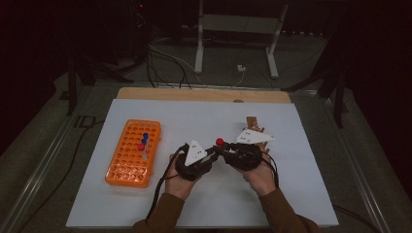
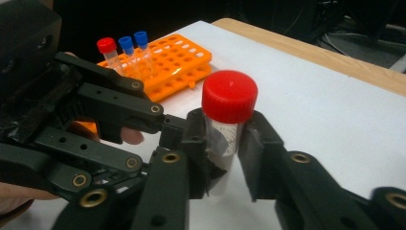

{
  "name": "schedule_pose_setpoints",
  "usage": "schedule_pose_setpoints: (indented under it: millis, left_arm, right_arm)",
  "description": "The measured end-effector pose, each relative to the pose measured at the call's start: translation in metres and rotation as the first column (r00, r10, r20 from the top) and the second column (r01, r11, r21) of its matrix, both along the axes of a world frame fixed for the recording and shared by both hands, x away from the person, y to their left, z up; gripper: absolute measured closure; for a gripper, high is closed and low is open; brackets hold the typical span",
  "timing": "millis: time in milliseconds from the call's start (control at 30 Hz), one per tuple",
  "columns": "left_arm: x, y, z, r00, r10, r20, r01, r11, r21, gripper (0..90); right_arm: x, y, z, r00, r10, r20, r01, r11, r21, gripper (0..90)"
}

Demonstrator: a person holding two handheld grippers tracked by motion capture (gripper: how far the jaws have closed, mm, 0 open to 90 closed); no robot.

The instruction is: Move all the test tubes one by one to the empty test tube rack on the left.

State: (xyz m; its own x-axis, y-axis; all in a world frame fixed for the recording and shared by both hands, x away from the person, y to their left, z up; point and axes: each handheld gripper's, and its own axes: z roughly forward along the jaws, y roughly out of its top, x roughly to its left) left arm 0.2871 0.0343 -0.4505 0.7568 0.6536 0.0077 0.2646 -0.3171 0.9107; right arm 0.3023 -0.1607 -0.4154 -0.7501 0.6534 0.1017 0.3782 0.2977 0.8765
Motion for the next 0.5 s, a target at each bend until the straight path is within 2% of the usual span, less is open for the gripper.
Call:
schedule_pose_setpoints:
  millis: [167, 267, 367, 500]
  left_arm:
    - [0.002, 0.006, 0.000, 0.9999, 0.016, -0.006, -0.016, 0.9999, -0.001, 75.3]
    - [0.002, 0.010, 0.000, 0.9996, 0.026, -0.009, -0.026, 0.9996, -0.009, 75.3]
    - [0.002, 0.014, -0.001, 0.9993, 0.037, -0.012, -0.037, 0.9992, -0.014, 75.3]
    - [0.001, 0.018, -0.001, 0.9989, 0.046, -0.011, -0.046, 0.9988, -0.015, 75.3]
  right_arm:
    - [0.001, -0.006, 0.000, 1.0000, -0.001, -0.003, 0.001, 1.000, 0.026, 46.1]
    - [0.001, -0.012, 0.000, 0.9998, -0.017, -0.003, 0.017, 0.999, 0.036, 36.2]
    - [0.000, -0.016, 0.000, 0.9992, -0.037, 0.015, 0.037, 0.999, 0.022, 25.3]
    - [-0.001, -0.023, -0.001, 0.9977, -0.059, 0.033, 0.058, 0.998, 0.006, 17.2]
